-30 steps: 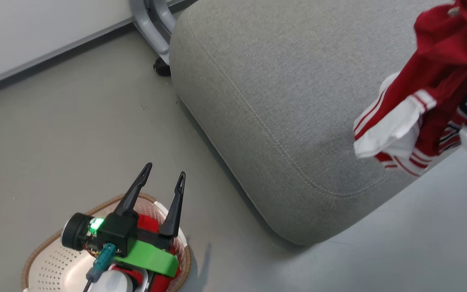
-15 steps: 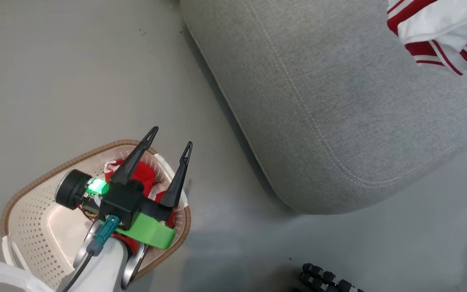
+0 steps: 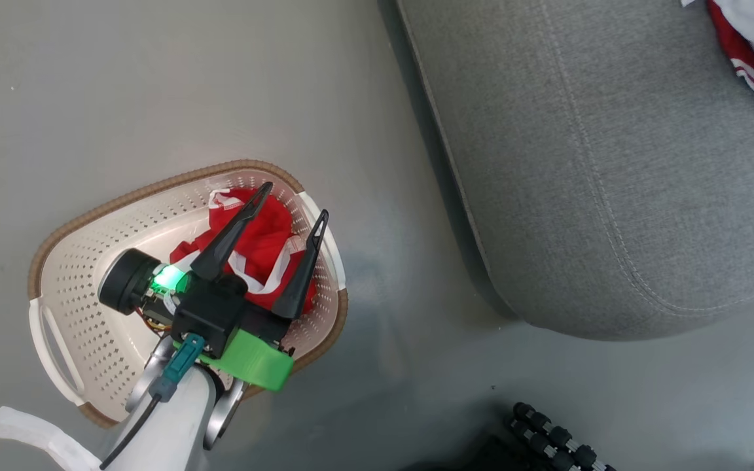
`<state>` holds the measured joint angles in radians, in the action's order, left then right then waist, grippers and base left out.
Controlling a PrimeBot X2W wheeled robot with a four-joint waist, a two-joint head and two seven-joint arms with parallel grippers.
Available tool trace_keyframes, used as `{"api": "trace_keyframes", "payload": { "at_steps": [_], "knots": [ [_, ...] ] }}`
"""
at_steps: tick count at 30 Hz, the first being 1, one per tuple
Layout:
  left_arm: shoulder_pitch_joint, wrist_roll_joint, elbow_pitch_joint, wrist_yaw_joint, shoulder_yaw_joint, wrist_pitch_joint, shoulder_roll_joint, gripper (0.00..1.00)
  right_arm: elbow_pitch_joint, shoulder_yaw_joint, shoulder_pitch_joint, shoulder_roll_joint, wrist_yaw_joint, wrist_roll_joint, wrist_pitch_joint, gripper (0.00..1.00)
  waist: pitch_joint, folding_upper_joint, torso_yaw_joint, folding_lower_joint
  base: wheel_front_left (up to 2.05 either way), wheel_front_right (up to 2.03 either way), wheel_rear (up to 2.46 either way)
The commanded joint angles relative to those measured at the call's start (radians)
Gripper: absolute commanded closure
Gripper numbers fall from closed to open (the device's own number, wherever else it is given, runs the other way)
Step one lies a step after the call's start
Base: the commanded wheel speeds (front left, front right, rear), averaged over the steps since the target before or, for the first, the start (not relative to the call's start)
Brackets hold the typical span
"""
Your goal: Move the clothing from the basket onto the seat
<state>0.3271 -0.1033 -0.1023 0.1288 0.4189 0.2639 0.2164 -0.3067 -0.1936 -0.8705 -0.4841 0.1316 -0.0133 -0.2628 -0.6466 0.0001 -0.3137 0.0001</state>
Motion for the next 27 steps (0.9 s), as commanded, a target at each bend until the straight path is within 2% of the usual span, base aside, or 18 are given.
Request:
{"api": "trace_keyframes", "payload": {
  "at_steps": [1, 4, 16, 17, 18, 24, 27],
  "knots": [
    [0.025, 0.008, 0.007, 0.002, -0.004, 0.001, 0.008, 0.00, -0.039, 0.018, 0.016, 0.010, -0.002, -0.007, -0.003, 1.00, -0.042, -0.0001, 0.038, -0.0001, 0.00, 0.00, 0.00],
    [0.028, 0.010, 0.014, 0.002, -0.005, 0.001, 0.008, 0.00, -0.132, 0.033, 0.024, 0.030, -0.002, -0.045, -0.003, 1.00, -0.051, -0.0001, 0.046, -0.0001, 0.00, 0.00, 0.00],
    [0.037, 0.005, 0.020, 0.002, -0.018, 0.001, -0.012, 0.00, -0.462, 0.238, 0.004, 0.056, -0.002, -0.241, -0.003, 1.00, -0.032, -0.0001, 0.052, -0.0001, 0.00, 0.00, 0.00],
    [0.037, 0.004, 0.021, 0.002, -0.019, 0.001, -0.014, 0.00, -0.472, 0.257, -0.005, 0.047, -0.002, -0.265, -0.003, 0.32, -0.027, -0.0001, 0.051, -0.0001, 0.00, 0.00, 0.00],
    [0.037, 0.003, 0.022, 0.002, -0.019, 0.001, -0.017, 0.00, -0.482, 0.267, -0.007, 0.042, -0.002, -0.286, -0.003, 0.00, -0.021, -0.0001, 0.050, -0.0001, 0.00, 0.00, 0.00],
    [0.015, -0.010, 0.021, 0.002, -0.028, 0.001, -0.040, 0.00, -0.529, 0.381, 0.010, 0.042, -0.002, -0.417, -0.003, 0.00, 0.035, -0.0001, 0.039, -0.0001, 0.00, 0.00, 0.00],
    [-0.004, -0.017, 0.018, 0.002, -0.034, 0.001, -0.058, 0.00, -0.538, 0.461, 0.046, 0.019, -0.002, -0.466, -0.003, 0.00, 0.081, -0.0001, 0.032, -0.0001, 0.00, 0.00, 0.00]
  ]
}}
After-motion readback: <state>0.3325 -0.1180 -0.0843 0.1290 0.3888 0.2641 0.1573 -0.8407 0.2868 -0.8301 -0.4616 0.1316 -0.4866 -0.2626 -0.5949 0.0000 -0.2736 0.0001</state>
